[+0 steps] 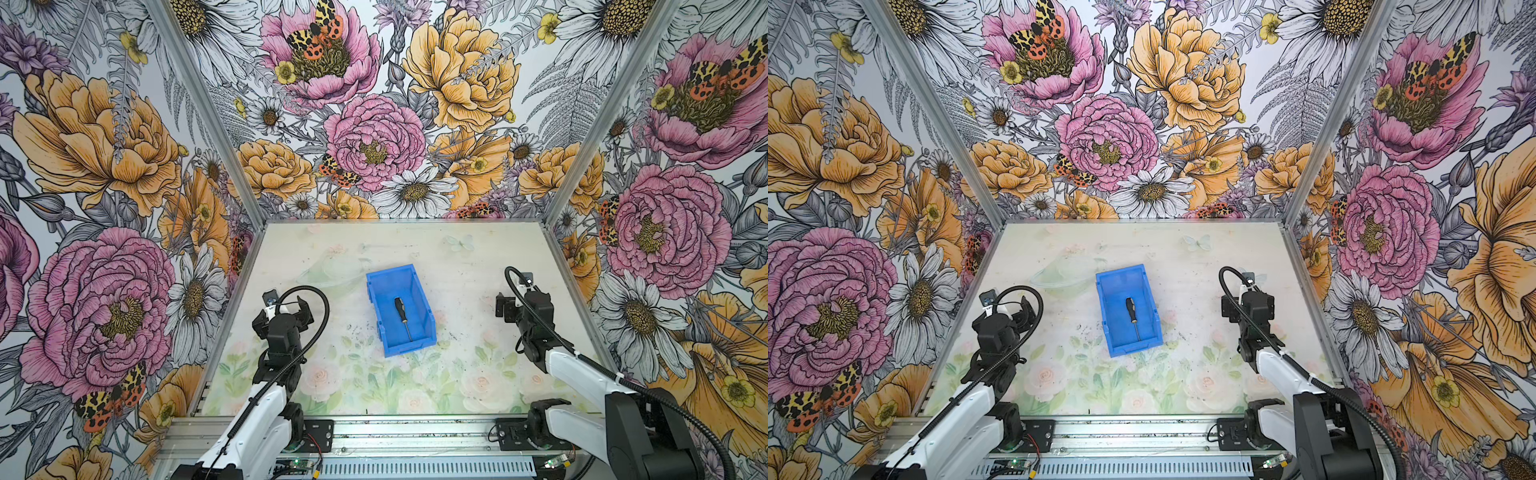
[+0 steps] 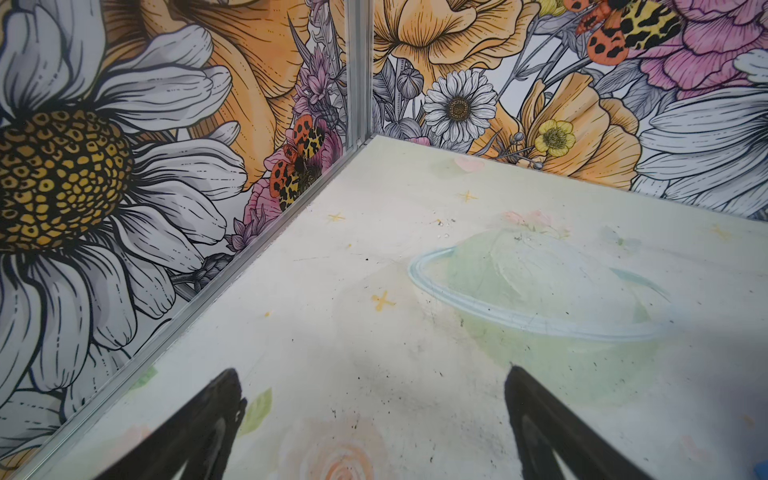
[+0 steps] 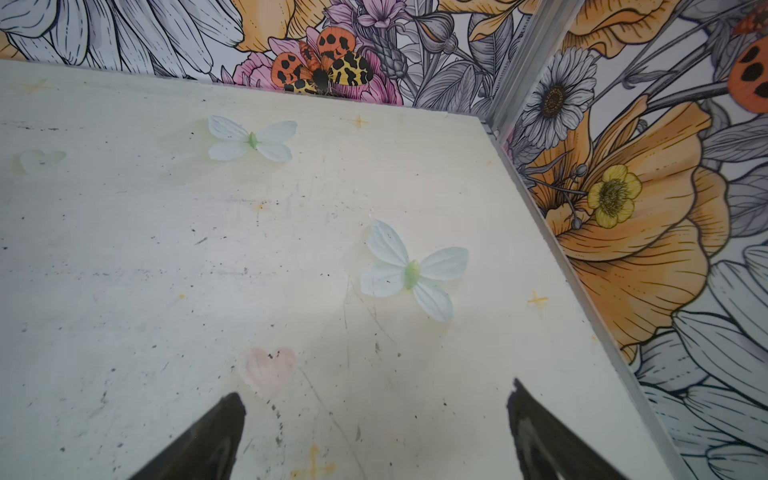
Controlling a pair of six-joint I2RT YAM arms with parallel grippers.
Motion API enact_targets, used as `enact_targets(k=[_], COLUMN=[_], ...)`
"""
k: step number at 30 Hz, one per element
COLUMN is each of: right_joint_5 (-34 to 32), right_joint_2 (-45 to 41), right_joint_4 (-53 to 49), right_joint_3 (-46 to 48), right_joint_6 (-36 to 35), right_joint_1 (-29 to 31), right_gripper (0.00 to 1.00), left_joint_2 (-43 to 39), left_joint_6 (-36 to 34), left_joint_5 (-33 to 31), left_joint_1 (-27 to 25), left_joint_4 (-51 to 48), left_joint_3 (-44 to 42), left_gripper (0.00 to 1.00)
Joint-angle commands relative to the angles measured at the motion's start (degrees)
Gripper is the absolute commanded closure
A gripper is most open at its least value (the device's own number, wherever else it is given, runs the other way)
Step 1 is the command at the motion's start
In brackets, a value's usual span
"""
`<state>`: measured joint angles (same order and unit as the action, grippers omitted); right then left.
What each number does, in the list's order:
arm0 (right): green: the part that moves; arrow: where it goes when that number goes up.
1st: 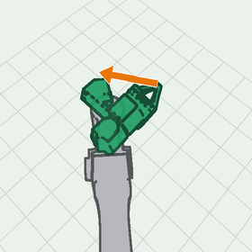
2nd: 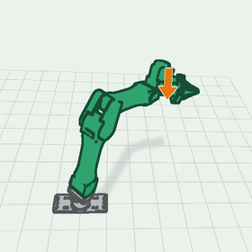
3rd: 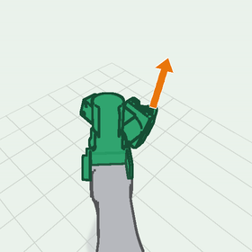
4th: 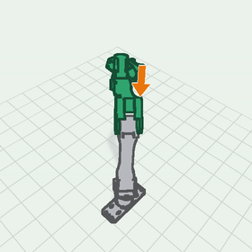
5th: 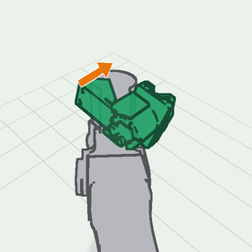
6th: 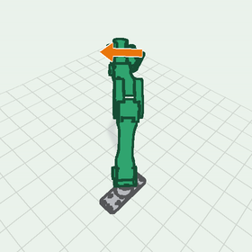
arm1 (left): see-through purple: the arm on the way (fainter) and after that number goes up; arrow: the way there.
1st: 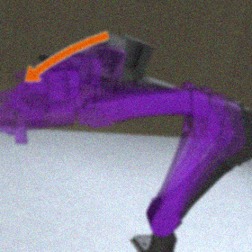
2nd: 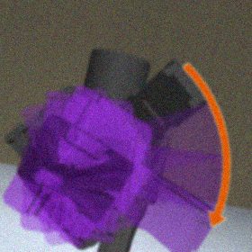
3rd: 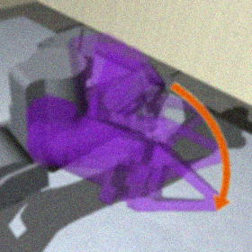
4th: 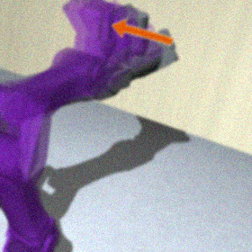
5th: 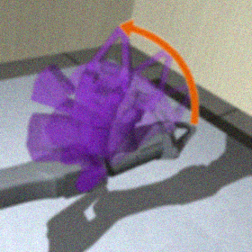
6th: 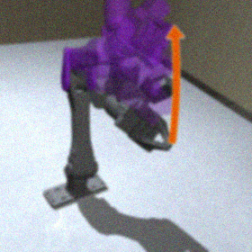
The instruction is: Put the screwdriver in the bin
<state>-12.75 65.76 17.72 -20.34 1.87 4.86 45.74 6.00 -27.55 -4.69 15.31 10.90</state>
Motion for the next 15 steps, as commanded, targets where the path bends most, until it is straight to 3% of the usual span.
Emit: enact_targets(k=[1, 10, 15], right_joint_5=[2.19, 5.69, 8.27], right_joint_2=[1.7, 10.99, 15.67], right_joint_4=[8.14, 18.55, 20.73], right_joint_3=[0.27, -2.42, -4.7], right_joint_6=[1.18, -1.26, 1.34], right_joint_1=[-0.59, -3.52, -5.17], right_gripper=[0.01, 0.0, 0.01], left_joint_2=[1.14, 5.76, 7.41], left_joint_6=[-1.47, -1.65, -1.69], left_joint_5=[1.53, 4.21, 5.63], left_joint_1=[0.58, 2.02, 2.92], left_joint_4=[4.69, 10.68, 13.22], left_joint_3=[0.18, 0.19, 0.18], left_gripper=[0.01, 0.01, 0.01])
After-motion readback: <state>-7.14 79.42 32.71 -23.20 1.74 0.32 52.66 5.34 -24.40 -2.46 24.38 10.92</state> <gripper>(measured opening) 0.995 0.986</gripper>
